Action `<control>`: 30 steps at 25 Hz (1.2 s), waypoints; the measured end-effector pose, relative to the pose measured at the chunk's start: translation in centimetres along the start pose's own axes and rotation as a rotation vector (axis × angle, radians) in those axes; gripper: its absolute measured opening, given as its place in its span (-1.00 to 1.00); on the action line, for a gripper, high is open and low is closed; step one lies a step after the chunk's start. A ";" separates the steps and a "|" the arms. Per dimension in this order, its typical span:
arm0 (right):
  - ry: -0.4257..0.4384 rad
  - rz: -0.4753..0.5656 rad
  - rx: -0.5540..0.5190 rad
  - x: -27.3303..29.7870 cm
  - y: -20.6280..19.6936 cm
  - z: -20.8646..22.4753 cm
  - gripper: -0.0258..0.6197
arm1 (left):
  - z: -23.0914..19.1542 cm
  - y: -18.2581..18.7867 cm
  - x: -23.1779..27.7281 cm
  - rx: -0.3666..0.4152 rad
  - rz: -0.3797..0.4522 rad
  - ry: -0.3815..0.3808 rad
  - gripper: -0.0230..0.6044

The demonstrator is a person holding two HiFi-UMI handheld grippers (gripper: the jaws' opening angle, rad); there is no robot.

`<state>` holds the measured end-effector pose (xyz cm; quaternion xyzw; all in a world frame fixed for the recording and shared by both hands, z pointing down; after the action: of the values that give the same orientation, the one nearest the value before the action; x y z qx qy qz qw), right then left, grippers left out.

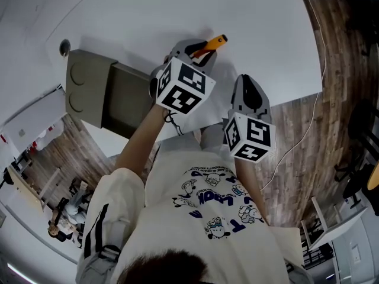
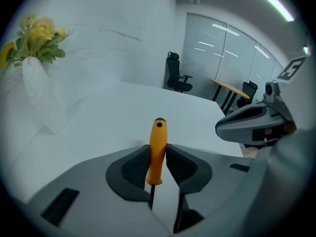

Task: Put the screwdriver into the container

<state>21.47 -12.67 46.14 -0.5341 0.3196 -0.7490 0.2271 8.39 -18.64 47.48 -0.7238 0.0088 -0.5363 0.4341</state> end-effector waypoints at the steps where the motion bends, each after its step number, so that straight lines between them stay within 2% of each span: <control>1: -0.001 0.003 -0.002 -0.2 0.0 -0.1 -0.79 | 0.0 0.2 -0.4 0.003 0.011 0.003 -0.57; 4: 0.001 0.012 -0.012 -0.7 0.2 -0.8 -0.79 | -0.1 0.5 -1.6 0.008 0.042 0.020 -0.57; 12: 0.032 0.040 -0.061 -1.7 1.2 -3.5 -0.79 | -1.0 1.6 -6.5 -0.055 0.151 0.059 -0.57; 17: 0.078 0.059 -0.103 -2.1 1.9 -6.3 -0.79 | -2.0 1.8 -10.8 -0.072 0.214 0.119 -0.57; 30: 0.231 0.059 -0.230 -1.7 1.9 -14.7 -0.79 | -5.0 -5.0 -19.4 -0.244 0.247 0.283 -0.57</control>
<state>8.15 -9.36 40.35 -0.4573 0.4428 -0.7569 0.1480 -6.03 -9.33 36.02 -0.6817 0.2229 -0.5704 0.4003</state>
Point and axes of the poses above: the fingertips, and each gripper's own axes: x forward along the fingers, z to its right, y out of its top, the point moved 5 cm from there along -x, backward along the fingers
